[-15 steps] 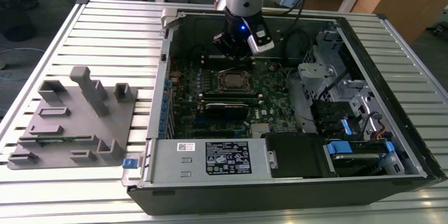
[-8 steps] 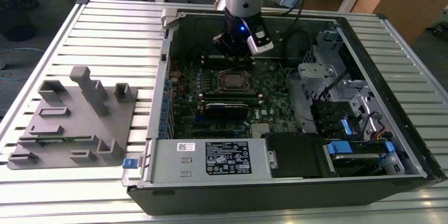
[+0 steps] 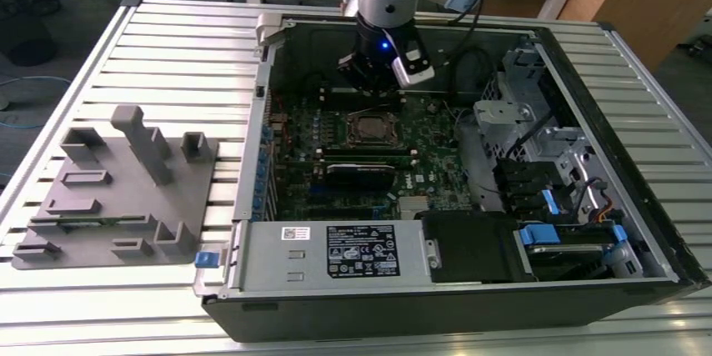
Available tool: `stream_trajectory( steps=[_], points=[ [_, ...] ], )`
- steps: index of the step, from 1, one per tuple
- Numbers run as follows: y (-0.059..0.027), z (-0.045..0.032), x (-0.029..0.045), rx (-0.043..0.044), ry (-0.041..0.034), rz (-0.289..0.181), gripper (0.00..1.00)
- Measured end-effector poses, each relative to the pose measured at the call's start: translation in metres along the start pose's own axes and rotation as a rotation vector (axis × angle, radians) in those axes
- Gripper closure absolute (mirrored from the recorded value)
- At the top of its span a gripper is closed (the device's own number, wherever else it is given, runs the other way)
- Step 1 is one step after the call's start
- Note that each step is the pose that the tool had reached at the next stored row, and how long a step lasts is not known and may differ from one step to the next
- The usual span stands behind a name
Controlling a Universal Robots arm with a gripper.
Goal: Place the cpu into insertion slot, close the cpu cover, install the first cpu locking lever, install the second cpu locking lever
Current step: 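Install the first cpu locking lever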
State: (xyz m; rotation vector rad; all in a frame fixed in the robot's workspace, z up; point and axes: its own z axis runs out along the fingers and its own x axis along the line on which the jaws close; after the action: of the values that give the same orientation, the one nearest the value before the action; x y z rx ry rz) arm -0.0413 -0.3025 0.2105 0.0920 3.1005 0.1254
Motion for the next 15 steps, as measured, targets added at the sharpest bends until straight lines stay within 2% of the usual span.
stream_trajectory(
  steps=[15],
  points=[
    [-0.0001,0.0,0.0025,-0.0004,-0.0001,0.001,0.89]
  ],
)
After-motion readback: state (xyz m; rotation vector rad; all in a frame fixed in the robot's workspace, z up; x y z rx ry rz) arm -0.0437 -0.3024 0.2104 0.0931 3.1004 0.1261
